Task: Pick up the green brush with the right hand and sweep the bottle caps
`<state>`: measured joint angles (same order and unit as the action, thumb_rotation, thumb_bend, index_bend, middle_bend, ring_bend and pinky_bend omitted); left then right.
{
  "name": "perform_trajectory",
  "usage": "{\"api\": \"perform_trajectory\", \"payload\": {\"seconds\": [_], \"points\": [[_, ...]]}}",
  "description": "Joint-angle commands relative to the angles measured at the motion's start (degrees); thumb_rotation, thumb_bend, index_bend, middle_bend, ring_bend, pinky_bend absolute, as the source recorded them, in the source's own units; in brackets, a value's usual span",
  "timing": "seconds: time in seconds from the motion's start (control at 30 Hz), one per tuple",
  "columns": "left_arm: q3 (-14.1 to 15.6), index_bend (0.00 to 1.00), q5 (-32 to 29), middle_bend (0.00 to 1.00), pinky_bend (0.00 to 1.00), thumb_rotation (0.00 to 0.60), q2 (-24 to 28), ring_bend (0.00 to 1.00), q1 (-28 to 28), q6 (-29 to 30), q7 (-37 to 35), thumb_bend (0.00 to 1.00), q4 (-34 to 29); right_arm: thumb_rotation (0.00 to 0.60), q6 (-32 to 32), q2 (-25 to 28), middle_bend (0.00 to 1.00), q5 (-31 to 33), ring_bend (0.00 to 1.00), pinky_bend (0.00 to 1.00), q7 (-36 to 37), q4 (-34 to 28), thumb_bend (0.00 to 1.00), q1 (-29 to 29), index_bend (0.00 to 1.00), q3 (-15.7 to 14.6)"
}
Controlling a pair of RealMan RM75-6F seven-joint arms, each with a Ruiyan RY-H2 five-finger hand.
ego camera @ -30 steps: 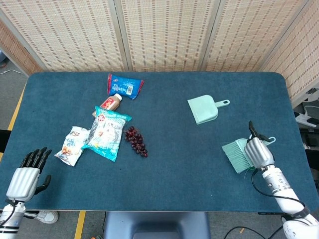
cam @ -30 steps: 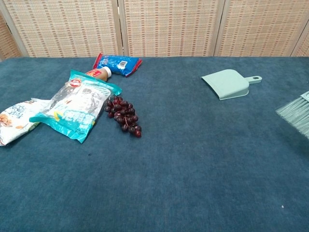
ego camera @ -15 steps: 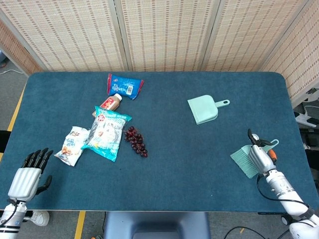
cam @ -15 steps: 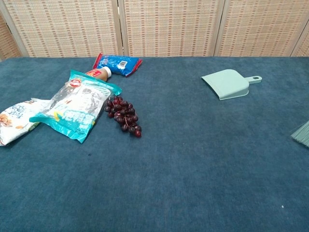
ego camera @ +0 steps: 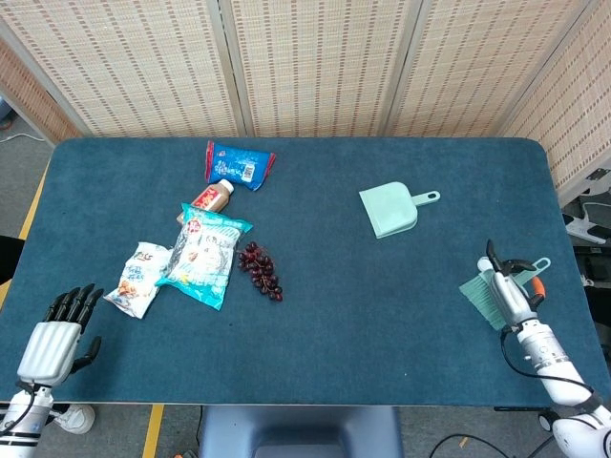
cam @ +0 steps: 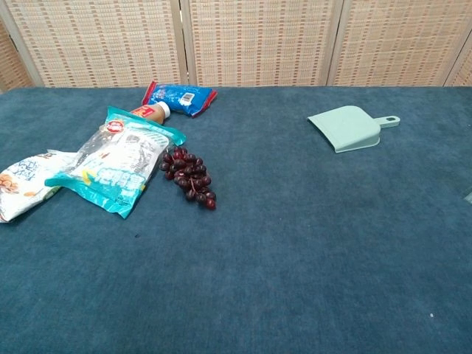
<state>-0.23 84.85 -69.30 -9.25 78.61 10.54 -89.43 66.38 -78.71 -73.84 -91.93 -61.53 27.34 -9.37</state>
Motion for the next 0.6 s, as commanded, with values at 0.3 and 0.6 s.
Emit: {"api": "perform_trajectory", "payload": {"seconds": [0.3,0.6], "points": [[0.0,0.0,-0.5,0.0,0.11,0.6,-0.4,0.0,0.0,-0.2,1.2,0.43,0.0,0.6,-3.7,-4.2,0.88,4.5,0.57,0.0,-0.2,12.8,0.67,-0.3,0.93,4.1],[-0.1,0.0,-0.3,0.0,0.11,0.6,-0.2,0.0,0.0,0.1,0.8,0.43,-0.2,0.6,-3.8,0.2,0.88,5.9,0.57,0.0,19.5,6.1,0.67,-1.3,0.93,9.4]]}}
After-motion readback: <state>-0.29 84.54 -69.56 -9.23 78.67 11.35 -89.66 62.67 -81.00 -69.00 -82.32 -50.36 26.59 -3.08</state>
